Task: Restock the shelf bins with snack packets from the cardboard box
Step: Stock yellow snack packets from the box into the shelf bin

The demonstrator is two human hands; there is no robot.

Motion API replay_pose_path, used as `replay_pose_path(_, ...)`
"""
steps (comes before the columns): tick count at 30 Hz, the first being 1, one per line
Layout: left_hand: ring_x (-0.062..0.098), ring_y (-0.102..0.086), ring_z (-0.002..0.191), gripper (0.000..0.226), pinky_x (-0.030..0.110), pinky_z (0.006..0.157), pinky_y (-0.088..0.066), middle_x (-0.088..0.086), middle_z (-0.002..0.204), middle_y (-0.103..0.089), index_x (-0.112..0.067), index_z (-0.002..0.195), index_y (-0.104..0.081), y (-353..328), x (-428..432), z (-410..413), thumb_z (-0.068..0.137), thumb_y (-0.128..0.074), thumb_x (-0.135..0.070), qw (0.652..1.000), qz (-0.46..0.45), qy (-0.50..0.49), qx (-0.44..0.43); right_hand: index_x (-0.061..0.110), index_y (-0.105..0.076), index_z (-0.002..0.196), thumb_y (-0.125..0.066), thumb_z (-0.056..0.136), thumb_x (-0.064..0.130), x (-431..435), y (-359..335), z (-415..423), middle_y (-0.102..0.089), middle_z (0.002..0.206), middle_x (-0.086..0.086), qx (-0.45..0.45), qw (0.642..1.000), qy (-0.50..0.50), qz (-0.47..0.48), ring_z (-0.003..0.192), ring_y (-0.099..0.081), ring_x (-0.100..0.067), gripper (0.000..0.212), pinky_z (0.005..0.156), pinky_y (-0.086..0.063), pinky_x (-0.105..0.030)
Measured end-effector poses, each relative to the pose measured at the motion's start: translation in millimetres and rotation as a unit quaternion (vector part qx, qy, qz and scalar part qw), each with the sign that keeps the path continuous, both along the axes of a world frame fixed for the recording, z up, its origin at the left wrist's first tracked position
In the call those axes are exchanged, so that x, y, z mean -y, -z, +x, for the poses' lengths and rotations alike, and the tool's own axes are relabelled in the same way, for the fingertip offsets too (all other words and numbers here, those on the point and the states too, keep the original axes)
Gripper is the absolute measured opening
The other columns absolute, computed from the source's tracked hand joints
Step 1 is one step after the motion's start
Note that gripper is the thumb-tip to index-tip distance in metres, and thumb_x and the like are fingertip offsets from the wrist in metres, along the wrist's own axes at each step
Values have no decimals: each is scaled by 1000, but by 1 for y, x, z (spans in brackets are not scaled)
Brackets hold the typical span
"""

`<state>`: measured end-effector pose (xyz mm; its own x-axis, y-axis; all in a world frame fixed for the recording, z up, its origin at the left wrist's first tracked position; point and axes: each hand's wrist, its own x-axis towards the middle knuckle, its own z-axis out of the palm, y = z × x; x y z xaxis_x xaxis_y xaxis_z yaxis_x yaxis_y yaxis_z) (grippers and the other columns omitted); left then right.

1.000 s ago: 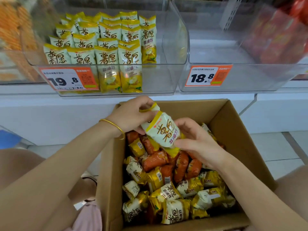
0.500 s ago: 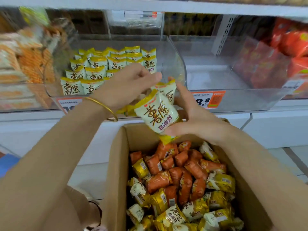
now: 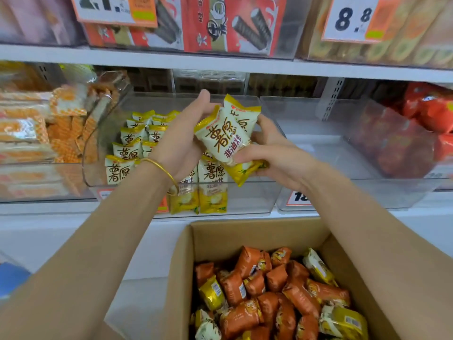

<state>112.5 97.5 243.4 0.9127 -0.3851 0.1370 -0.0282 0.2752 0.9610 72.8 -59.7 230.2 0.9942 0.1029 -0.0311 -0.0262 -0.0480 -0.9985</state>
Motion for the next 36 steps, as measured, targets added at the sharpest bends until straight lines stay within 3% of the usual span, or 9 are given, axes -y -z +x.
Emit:
replay_pose_path(4, 17, -66, 90, 39, 35, 82, -54, 4, 97, -70, -15, 108, -55, 14, -6, 9, 72, -69, -20, 998, 26, 14, 49, 34, -32, 139, -78, 55, 11, 1, 6, 11, -54, 130, -5, 15, 999, 29, -9, 106, -66, -25, 98, 84, -56, -51)
replay_pose_path(7, 18, -65, 96, 52, 34, 83, -52, 7, 107, -66, -26, 109, -51, 26, -8, 16, 64, -77, -24, 993, 66, 23, 99, 33, -33, 138, -80, 58, 18, 6, 8, 13, -53, 131, 1, 23, 999, 19, -43, 105, -66, -20, 93, 79, -58, -44)
replay_pose_path(11, 22, -63, 99, 52, 45, 89, -51, 7, 109, -64, -29, 107, -52, 30, -10, 24, 61, -75, -41, 981, 95, 16, 166, 31, -42, 125, -61, 87, 50, 6, -4, 18, -62, 115, 2, 9, 997, 51, -57, 87, -68, -17, 46, 71, -58, -34)
replay_pose_path(14, 15, -63, 92, 40, 39, 83, -54, -2, 97, -64, -31, 101, -53, 31, -6, 25, 67, -74, -38, 971, 115, 15, 208, 21, -44, 112, -51, 97, 39, 3, -12, 27, -59, 98, 2, 95, 978, 147, -117, 71, -62, -8, 25, 58, -53, -26)
replay_pose_path(18, -5, -60, 75, 26, 14, 65, -50, -10, 86, -60, -28, 94, -52, 30, -5, 25, 81, -73, -20, 957, 151, -65, 238, 12, -42, 118, -53, 96, 38, 2, -14, 39, -52, 84, 8, 190, 913, 225, -284, 91, -59, -24, 36, 78, -53, -47)
replay_pose_path(23, -10, -55, 82, 31, 4, 68, -42, -15, 94, -55, -21, 108, -54, 29, -15, 25, 82, -70, -25, 922, 243, -110, 281, 10, -31, 108, -50, 98, 36, -9, -9, 64, -57, 116, -18, 67, 873, 214, -433, 107, -55, -37, 34, 81, -43, -42)
replay_pose_path(28, 16, -60, 104, 74, 38, 93, -50, -1, 112, -63, -15, 124, -56, 33, -28, 25, 63, -80, -49, 939, 250, -75, 224, 4, -39, 120, -53, 97, 30, -13, 11, 96, -57, 117, -23, -105, 887, 177, -413, 105, -61, -39, 38, 77, -52, -47)
replay_pose_path(32, 21, -63, 104, 68, 48, 93, -50, -1, 108, -67, -19, 116, -61, 38, -39, 25, 59, -74, -52, 953, 228, -54, 194, 1, -43, 115, -54, 97, 24, -7, 29, 107, -59, 109, -24, -144, 909, 188, -343, 74, -64, -38, 31, 61, -57, -48)
replay_pose_path(36, 20, -62, 106, 71, 47, 93, -50, -1, 111, -67, -21, 119, -59, 39, -42, 26, 58, -73, -54, 956, 227, -55, 180, 5, -36, 120, -50, 99, 15, -2, 37, 108, -52, 112, -16, -85, 921, 218, -310, 108, -57, -39, 28, 82, -54, -51)
